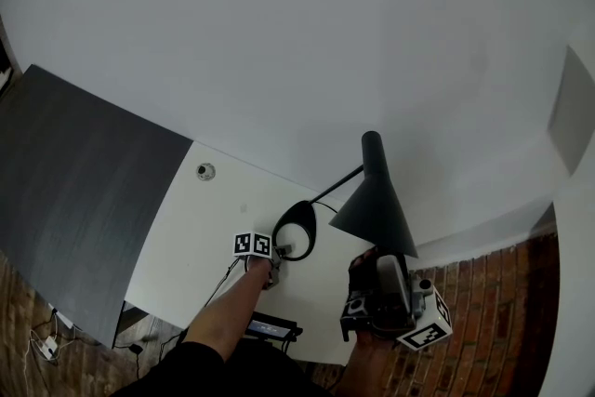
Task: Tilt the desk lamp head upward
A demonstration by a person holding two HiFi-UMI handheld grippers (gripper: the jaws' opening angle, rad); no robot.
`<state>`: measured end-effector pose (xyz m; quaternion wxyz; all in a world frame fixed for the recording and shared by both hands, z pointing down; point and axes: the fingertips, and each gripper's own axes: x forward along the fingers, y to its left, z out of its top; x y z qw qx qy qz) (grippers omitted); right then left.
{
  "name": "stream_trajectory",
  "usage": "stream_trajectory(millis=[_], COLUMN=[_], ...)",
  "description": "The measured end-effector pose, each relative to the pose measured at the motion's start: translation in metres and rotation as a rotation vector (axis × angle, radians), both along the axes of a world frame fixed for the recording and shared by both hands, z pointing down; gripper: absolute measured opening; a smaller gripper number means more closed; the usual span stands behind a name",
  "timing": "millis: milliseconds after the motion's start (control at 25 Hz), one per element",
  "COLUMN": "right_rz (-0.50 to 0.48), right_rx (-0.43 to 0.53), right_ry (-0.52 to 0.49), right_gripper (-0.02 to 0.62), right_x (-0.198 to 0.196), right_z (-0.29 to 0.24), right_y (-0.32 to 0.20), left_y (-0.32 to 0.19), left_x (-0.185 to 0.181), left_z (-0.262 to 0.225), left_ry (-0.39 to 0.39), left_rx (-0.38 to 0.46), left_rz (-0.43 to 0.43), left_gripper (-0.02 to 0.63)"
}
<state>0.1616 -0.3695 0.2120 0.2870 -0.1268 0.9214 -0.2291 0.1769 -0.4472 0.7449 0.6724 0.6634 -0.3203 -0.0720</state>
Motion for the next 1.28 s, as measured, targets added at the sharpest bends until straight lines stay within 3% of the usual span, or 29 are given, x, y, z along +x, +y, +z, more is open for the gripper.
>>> stream_trajectory(millis=[240, 840, 1280], right_rz=[-0.013, -0.054, -0.086], right_rx=[-0.004, -0.021, -0.115], right_ry=[0.003, -0.062, -0.135], right_gripper=[0.155, 0.155, 0.155], right_x=[0.0, -0.002, 0.0], right_z=[-0.006, -0.029, -0.04], right_y=[-0.003, -0.015, -0.026], left_y=[0.001, 0.001, 0.002], left_x=[0.003, 0.004, 0.004], left_z=[0.001, 0.002, 0.002], left_ry=[-0.028, -0.045, -0.044], left_rx=[-0.031, -0.049, -0.053], left_rz=[0.051, 0.076, 0.073], left_gripper=[0.011, 0.011, 0.011])
